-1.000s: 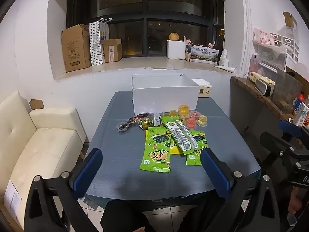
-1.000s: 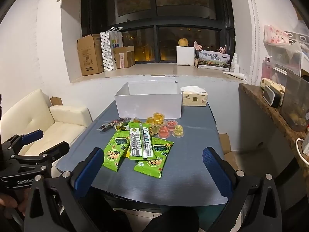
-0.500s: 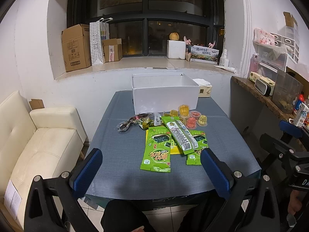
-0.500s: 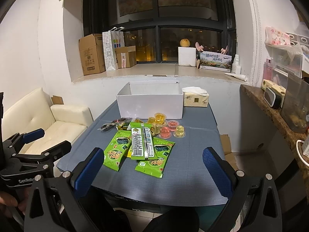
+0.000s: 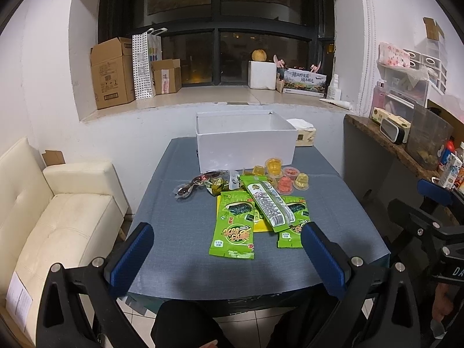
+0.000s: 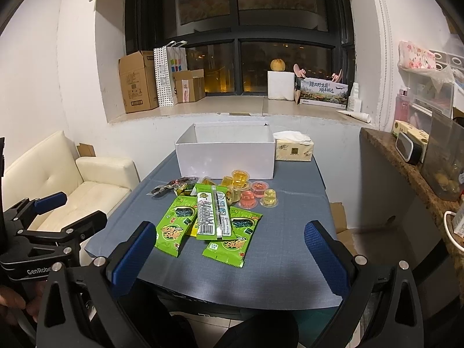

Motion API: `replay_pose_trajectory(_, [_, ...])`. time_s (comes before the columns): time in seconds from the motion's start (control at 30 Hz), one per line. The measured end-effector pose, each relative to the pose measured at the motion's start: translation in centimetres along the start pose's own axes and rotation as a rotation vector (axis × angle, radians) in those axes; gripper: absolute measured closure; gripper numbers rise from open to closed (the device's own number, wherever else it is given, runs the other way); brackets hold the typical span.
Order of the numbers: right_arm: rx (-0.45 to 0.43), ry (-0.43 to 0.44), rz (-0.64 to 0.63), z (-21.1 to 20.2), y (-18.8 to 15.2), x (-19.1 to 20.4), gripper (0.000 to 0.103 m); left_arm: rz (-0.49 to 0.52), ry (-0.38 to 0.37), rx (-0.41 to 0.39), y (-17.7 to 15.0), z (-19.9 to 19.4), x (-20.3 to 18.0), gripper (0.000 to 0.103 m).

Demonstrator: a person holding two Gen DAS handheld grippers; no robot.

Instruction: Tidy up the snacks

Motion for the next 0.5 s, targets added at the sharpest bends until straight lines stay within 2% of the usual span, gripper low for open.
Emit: replay_pose_trajectory(0.5, [0.008,-0.005,0.009,-0.2,0.0,-0.3,0.000,0.017,-0.009,-0.022,0.5,-1.3,-0.7,0.000])
Point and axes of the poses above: each gripper's, at about its wrist camera, not at the fingertips, and z roughly the way its jaws point, x to its left, y to its top, the point moved 4 cm from there along z, roughly the way its jaws point, and after that the axes turned 7 degrees about x, right-handed, at the moved point
